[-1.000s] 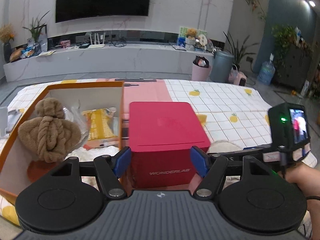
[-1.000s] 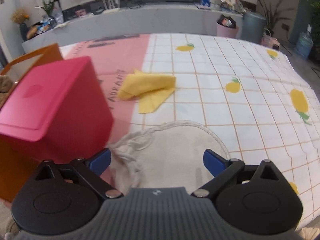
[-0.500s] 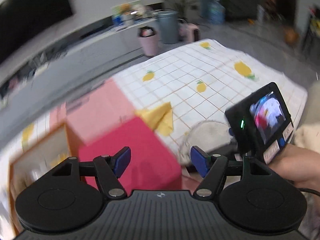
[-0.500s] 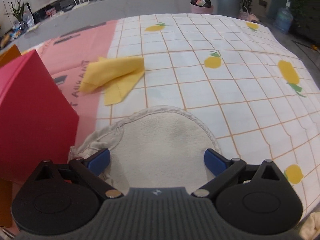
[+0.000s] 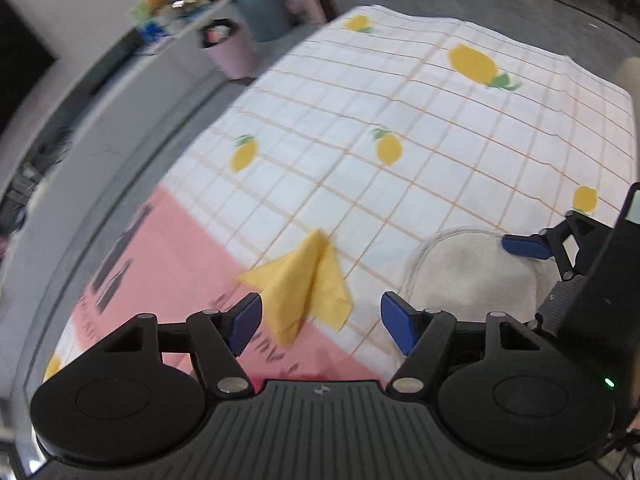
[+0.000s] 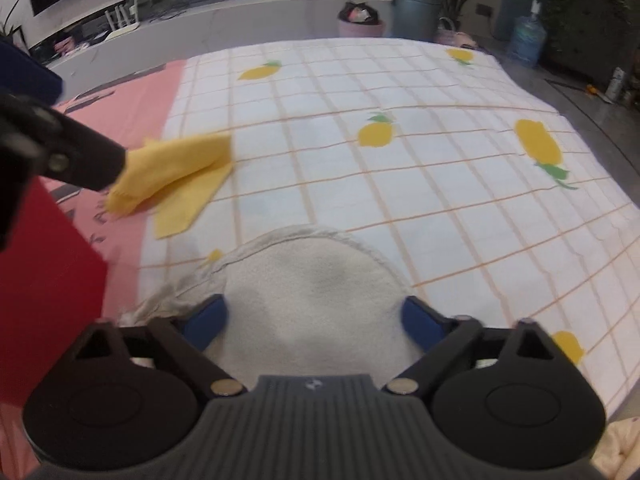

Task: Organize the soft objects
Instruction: 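Move both tools back to the yellow cloth and white fluffy towel, then grasp the yellow cloth with the left tool while the right tool grasps the white towel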

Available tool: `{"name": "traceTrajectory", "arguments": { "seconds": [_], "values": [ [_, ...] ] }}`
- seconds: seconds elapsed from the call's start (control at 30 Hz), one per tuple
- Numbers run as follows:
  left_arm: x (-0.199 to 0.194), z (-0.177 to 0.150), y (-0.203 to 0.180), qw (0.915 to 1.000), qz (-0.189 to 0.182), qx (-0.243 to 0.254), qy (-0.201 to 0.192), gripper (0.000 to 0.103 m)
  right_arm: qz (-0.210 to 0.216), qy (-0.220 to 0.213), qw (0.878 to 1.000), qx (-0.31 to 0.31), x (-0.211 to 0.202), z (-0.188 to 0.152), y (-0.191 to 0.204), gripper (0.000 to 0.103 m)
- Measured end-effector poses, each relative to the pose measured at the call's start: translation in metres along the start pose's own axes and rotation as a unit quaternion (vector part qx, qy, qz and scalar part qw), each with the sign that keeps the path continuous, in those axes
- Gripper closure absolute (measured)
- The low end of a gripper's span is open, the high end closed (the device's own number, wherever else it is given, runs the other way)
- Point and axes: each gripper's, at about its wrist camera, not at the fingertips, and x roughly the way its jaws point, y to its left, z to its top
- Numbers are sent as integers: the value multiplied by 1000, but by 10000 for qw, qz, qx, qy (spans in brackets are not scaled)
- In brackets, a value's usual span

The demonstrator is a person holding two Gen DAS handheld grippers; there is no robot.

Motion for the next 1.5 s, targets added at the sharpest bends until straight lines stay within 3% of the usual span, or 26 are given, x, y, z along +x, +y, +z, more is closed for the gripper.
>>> {"name": "traceTrajectory", "arguments": {
  "seconds": [0.1, 0.2, 0.3, 0.47, 0.53, 0.77, 1.03, 1.2, 1.23, 1.3, 1.37, 1.43, 1.5],
  "values": [
    [15, 7, -2, 9989, -111, 439, 84, 23, -5, -47, 9999, -141, 0, -1, 3, 19],
    [26, 12, -2, 9966, -318, 763, 69, 23, 25, -75, 9998, -162, -2, 1, 4, 30],
    [41, 17, 4, 9952, -567, 757, 256, 23, -3, -132, 9998, -159, -3, 2, 2, 50],
    [67, 21, 15, 9935, -477, 886, 533, 20, -48, -224, 9996, -144, -4, 3, 0, 77],
    [75, 23, 20, 9929, -431, 893, 650, 16, -61, -253, 9996, -70, -4, 2, -2, 80],
    [94, 31, 30, 9895, -765, 779, 942, 16, -118, -302, 9994, -123, -3, 3, 2, 82],
    [127, 44, 22, 9719, -813, 972, 1983, 16, -110, -323, 9993, -124, -4, 1, 2, 82],
    [136, 51, 29, 9693, -975, 893, 2074, 13, -112, -349, 9992, -166, -4, 0, 2, 82],
    [138, 52, 31, 9691, -1044, 818, 2078, 15, -110, -353, 9992, -170, -4, 0, 3, 82],
    [139, 52, 40, 9657, -1385, 552, 2127, 36, -107, -361, 9992, -167, -4, 0, 3, 82],
    [138, 52, 45, 9675, -1429, 353, 2057, 68, -112, -371, 9991, -193, -5, -1, 3, 82],
    [136, 51, 42, 9735, -1041, 517, 1972, 98, -121, -380, 9990, -212, -5, -2, 4, 82],
    [134, 49, 37, 9750, -908, 683, 1912, 99, -126, -388, 9989, -224, -6, -3, 5, 82]
  ]
}}
